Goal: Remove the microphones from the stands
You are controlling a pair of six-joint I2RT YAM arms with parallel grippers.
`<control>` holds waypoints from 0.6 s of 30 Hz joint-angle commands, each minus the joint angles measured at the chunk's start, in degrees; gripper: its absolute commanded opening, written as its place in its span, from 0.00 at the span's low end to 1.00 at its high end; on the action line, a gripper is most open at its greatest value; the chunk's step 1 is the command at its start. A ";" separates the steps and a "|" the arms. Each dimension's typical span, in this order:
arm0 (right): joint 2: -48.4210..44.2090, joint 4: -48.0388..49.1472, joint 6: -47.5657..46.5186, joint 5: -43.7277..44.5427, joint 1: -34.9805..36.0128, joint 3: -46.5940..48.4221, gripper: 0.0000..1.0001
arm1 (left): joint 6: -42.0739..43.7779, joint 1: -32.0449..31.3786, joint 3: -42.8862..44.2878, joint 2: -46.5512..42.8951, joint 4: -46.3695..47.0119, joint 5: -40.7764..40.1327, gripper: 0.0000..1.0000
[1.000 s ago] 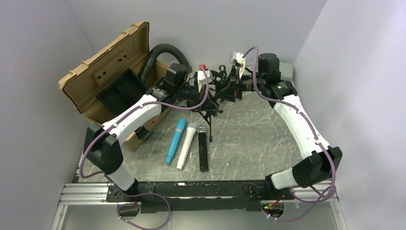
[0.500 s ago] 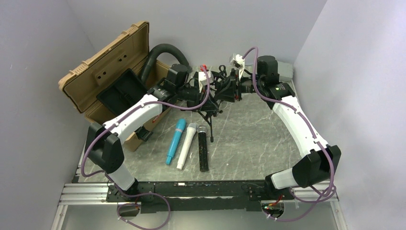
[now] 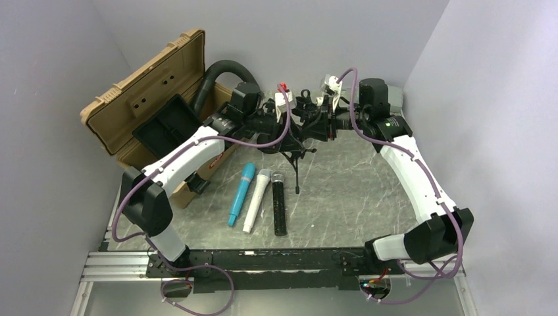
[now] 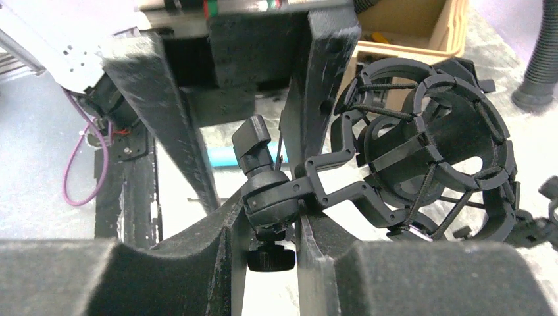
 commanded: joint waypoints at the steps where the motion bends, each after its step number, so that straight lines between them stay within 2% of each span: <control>1: -3.77 -1.04 -3.18 1.72 -0.98 2.45 0.00 | -1.26 -0.12 3.13 0.10 1.11 -0.69 0.68; 5: -5.31 -0.43 -2.42 5.31 -3.41 0.95 0.00 | -0.38 -0.19 2.09 -1.02 0.64 -1.94 0.92; 7: -5.96 -1.06 -3.51 10.03 -4.09 0.46 0.00 | 1.15 -0.10 1.88 -1.69 -1.06 -2.40 0.99; 13: -7.55 -0.01 -3.54 20.23 -8.97 -2.66 0.00 | 7.28 0.19 0.08 -4.51 -6.43 -3.59 0.99; 18: -7.65 3.56 -1.14 22.18 -16.66 -6.22 0.00 | 8.79 0.21 -1.38 -6.15 -7.87 -5.30 1.00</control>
